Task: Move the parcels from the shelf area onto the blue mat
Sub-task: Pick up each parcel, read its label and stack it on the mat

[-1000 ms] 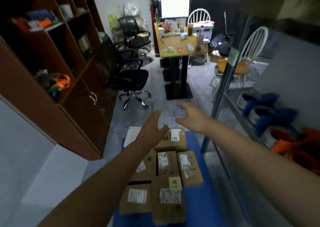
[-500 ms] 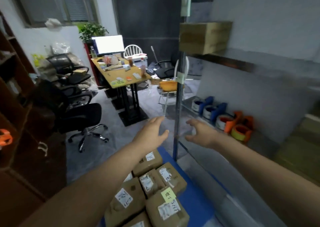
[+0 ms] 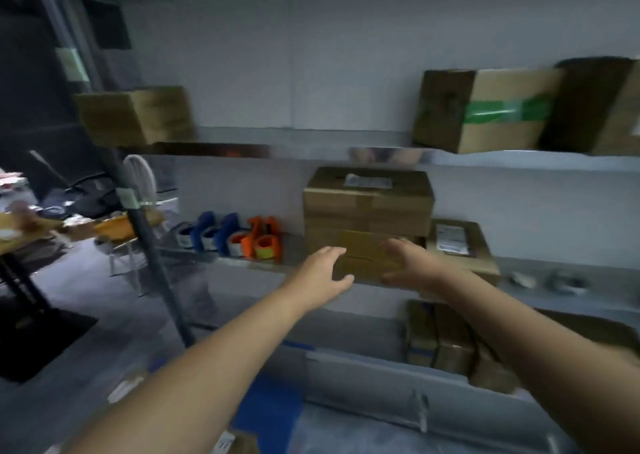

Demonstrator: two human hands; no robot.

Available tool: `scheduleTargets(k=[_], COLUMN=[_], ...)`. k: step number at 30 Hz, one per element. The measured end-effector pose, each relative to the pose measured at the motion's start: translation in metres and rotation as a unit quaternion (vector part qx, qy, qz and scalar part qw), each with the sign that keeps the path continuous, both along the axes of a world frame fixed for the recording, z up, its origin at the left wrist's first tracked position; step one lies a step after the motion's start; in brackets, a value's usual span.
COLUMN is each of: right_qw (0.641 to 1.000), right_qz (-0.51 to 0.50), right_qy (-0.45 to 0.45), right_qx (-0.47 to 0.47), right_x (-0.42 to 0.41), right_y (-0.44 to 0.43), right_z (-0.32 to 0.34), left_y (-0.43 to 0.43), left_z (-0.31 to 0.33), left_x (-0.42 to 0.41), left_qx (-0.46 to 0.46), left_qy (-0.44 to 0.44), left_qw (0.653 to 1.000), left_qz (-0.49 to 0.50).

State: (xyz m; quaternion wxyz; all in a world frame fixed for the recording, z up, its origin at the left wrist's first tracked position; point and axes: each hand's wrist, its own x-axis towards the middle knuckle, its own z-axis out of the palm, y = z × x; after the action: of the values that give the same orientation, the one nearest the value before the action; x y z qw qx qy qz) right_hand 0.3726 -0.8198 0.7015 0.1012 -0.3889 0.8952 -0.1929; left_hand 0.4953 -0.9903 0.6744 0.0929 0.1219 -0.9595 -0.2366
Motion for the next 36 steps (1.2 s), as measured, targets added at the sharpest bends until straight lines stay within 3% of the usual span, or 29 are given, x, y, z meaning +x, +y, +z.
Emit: scheduleTargets(k=[8,14,21,24,36], right_qw=[0.989,0.959,0.884,0.842,0.722], right_qz=[-0.143,-0.282,-0.466,-0.537,-0.685], right_qy=[-0.022,-0.028,-0.029,-0.017,-0.081], right_qx=[-0.021,-0.003,-0.026,-0.042,-0.058], right_x=[-0.037,-0.041,-0.017,-0.009,-0.061], right_y=[0.244,0.439,0.647,0.719,0.915], right_z=[-0.026,-0.052,-0.052,-0.05,-0.094], left_y=[0.226,0.396,0.573,0.637,0.88], left_z=[-0.009,-0.04,-0.06,-0.074,-0.107], left_x=[-0.103,-0.154,-0.209,-0.23,-0.355], left_qx=[-0.036,-0.063,0.034,0.027,0.075], left_qy=[-0.02,-0.04,-0.05,-0.061,-0.084], left_qw=[0.982,0.953,0.925,0.908,0.83], left_qz=[-0.183,-0.295,-0.374,-0.414,-0.546])
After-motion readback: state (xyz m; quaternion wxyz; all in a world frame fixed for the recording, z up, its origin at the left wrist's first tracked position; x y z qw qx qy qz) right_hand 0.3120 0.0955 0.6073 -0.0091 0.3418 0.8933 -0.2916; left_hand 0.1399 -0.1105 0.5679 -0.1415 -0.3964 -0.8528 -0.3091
